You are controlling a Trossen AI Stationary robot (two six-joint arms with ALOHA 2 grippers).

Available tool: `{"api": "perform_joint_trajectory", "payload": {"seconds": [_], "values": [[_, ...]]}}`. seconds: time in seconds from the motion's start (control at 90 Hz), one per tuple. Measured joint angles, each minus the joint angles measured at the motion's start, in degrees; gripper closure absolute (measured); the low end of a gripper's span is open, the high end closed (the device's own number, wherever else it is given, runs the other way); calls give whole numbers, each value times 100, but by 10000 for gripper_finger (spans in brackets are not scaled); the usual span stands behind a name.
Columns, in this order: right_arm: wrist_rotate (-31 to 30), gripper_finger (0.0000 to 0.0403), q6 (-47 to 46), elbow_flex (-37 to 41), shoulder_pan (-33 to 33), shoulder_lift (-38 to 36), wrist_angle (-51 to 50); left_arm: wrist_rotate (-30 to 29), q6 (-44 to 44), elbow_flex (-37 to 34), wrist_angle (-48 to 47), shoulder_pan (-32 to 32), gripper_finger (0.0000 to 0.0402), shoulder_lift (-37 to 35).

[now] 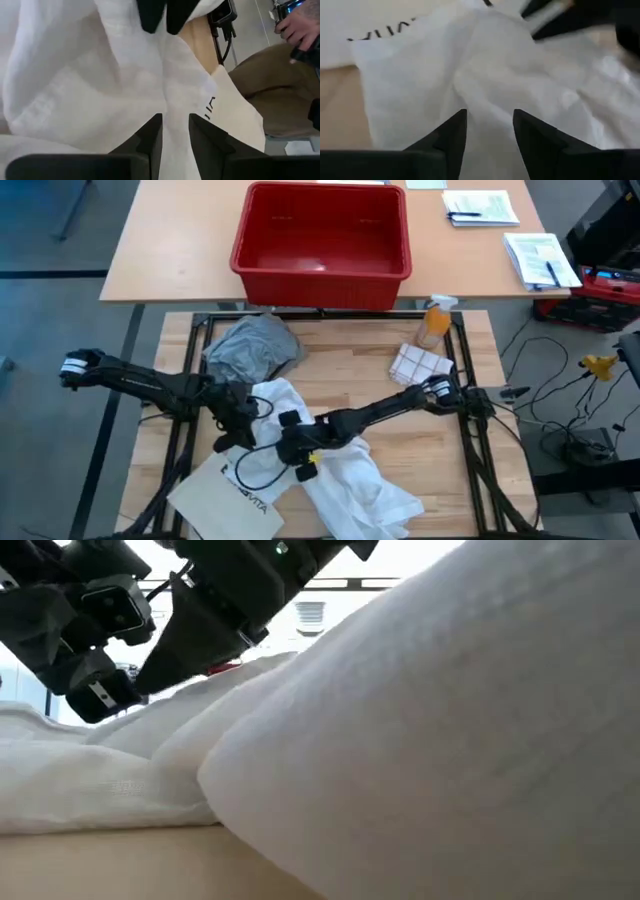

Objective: Fold laundry
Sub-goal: Fold the white long sleeve shirt

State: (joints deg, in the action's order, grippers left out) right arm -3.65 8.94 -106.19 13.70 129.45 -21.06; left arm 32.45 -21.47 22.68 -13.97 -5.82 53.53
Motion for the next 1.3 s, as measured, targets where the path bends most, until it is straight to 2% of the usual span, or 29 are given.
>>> {"api": "perform_joint_trajectory", "payload": {"seconds": [0.1, 0.278, 0.467, 0.522, 0.722, 0.844, 0.989, 1.3], "values": [[-31, 257, -230, 4, -32, 0, -20, -19, 32, 0, 0, 0, 323, 2], [-154, 242, 1299, 15, 118, 0, -75, -28, 42, 0, 1, 0, 323, 3], [-732, 207, 1867, 13, 102, 45, -48, -149, 13, 0, -1, 0, 323, 5], [-725, 191, 1909, 8, 108, 48, 81, -193, 13, 0, -1, 0, 323, 5], [-402, 122, 1536, -2, 128, 44, 173, -203, 2, 0, -3, 2, 323, 16], [-403, 98, 1136, -39, 117, 98, 163, -208, 2, 0, 1, 2, 323, 43], [-368, 93, 752, -28, 87, 281, 39, -214, 0, 0, -5, 2, 323, 111], [-375, 111, -332, -118, -34, 282, 27, -219, -2, 0, 1, 2, 323, 171]]}}
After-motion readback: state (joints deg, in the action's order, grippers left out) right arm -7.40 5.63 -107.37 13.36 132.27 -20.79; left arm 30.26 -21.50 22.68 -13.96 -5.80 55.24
